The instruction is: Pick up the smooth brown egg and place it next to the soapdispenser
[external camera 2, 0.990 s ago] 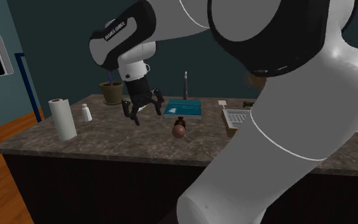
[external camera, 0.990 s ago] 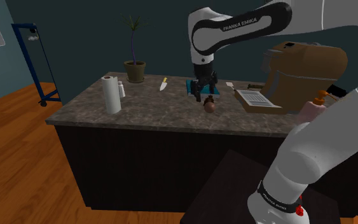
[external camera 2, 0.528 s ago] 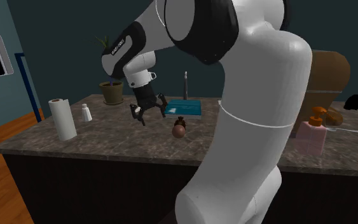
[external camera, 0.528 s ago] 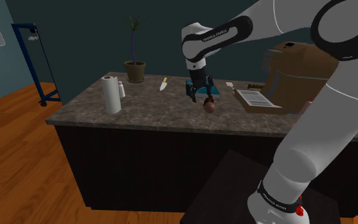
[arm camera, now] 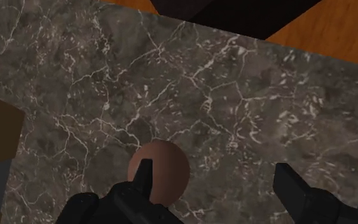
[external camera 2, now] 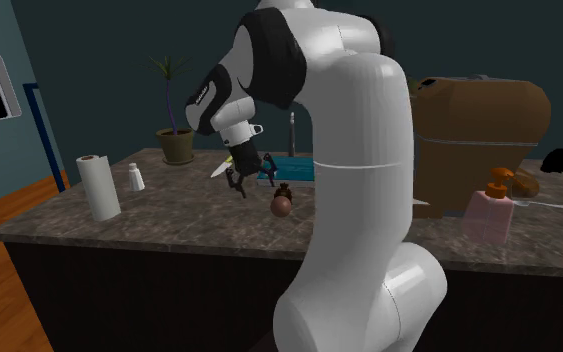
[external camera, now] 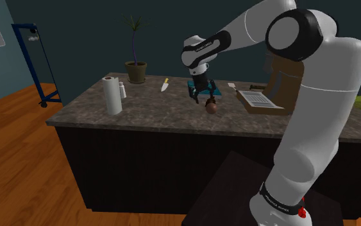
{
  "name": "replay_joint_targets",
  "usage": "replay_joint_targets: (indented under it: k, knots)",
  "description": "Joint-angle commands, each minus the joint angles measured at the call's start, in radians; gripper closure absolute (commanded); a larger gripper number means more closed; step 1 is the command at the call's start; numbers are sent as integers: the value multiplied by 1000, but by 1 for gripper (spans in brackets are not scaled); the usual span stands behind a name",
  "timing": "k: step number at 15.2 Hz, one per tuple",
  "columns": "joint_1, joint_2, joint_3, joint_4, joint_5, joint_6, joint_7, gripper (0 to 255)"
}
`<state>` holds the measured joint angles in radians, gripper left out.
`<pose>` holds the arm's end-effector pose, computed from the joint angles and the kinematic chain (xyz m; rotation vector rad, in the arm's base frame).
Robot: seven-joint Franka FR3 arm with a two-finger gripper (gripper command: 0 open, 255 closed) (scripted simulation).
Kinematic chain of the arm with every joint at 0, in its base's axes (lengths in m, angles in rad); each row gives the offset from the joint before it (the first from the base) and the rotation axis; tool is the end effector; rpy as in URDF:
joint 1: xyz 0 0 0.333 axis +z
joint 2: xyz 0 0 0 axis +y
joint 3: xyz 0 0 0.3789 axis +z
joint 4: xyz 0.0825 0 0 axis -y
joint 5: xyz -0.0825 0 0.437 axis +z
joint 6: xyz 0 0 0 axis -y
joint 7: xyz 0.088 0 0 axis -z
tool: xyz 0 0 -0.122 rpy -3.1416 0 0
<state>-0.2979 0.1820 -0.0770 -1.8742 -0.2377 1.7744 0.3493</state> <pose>0.5751 -0.2499 0.4213 2.7305 -0.9101 -0.4125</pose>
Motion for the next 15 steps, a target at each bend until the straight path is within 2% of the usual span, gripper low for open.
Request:
replay_joint_targets:
  k: [1, 7, 15]
  knots:
    - [-16, 67, -18, 58, 0, -6, 27, 0]
    - [-71, 261, -72, 250, 16, -44, 82, 0]
    - [-83, 260, -78, 151, 8, 56, 90, 0]
